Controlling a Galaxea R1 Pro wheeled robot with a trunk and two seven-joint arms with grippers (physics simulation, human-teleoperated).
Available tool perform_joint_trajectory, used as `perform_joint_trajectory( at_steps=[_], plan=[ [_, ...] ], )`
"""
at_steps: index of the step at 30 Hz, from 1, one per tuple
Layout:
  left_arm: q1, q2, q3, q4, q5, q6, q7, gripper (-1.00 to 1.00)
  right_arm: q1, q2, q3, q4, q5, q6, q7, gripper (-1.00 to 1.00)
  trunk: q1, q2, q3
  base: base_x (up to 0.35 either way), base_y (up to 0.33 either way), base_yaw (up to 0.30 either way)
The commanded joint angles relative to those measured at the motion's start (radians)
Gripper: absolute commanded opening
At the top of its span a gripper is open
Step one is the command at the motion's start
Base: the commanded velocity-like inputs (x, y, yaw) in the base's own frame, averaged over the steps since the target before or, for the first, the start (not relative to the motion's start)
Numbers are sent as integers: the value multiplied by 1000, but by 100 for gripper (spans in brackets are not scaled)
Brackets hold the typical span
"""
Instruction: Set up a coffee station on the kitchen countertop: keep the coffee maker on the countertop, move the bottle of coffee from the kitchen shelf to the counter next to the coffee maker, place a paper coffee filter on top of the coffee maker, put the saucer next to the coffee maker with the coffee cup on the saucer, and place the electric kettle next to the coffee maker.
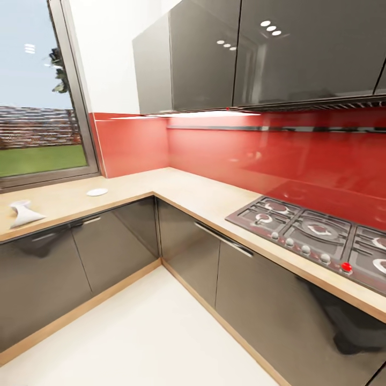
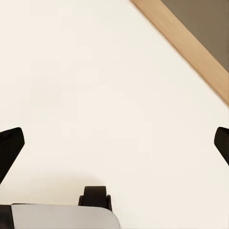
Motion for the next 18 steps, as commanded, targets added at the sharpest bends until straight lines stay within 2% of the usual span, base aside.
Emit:
perform_joint_trajectory(
  at_steps=[1,18],
  plan=[
    [0,-1,2,-2,0,0,1,100,0,0,0,0,1,-3,0,100,0,-1,-1,91,144,199],
    [0,-1,2,-2,0,0,1,100,0,0,0,1,1,-4,-2,100,0,-1,-1,17,28,255]
  ],
)
